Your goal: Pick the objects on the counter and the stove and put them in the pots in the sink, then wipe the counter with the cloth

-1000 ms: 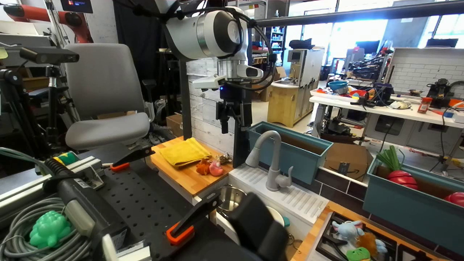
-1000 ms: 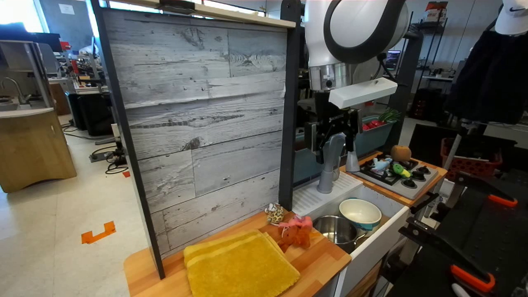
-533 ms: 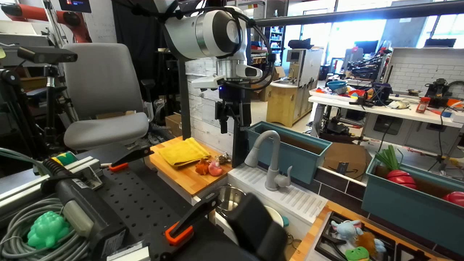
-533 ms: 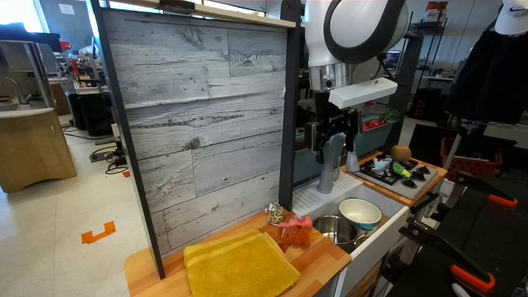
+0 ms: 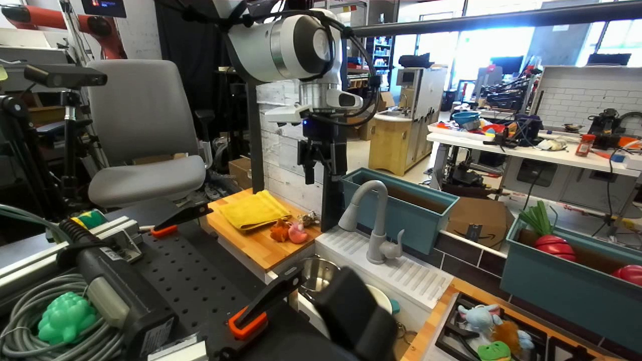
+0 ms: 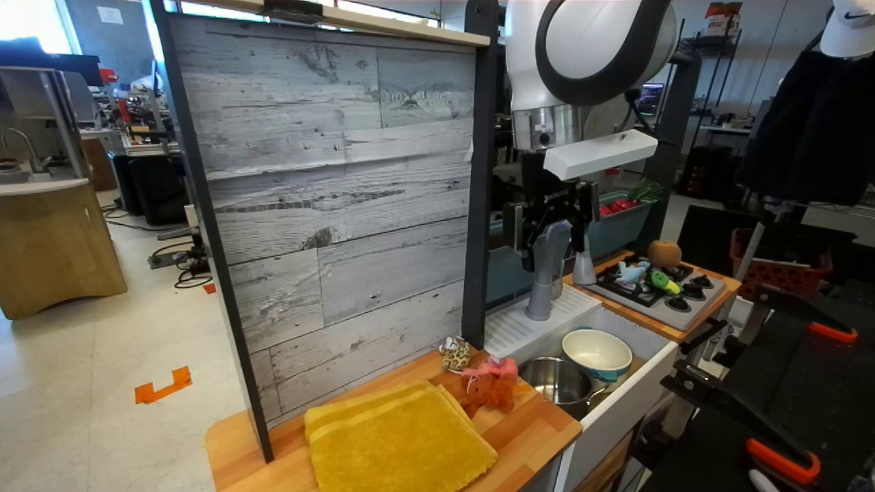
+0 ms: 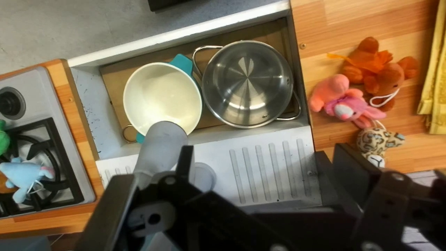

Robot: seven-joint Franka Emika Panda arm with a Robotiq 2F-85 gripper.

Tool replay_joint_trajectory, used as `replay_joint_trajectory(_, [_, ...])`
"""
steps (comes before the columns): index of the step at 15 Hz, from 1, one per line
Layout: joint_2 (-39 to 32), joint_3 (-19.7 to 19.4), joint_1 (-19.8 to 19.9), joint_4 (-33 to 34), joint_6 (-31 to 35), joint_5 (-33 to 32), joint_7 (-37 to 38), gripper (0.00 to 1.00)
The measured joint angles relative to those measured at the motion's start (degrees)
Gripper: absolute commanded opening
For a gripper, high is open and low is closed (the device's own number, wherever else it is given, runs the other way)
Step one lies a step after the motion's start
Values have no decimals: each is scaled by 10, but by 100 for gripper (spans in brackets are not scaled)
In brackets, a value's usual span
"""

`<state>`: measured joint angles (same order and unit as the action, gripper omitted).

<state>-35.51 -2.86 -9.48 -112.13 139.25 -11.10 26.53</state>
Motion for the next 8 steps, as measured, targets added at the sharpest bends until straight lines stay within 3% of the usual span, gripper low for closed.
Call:
replay_joint_trajectory(5, [-36,17,-5,3,93,32,-6,100])
replay_joint_trajectory(8, [-77,27,-5,23,98,66,-41,100])
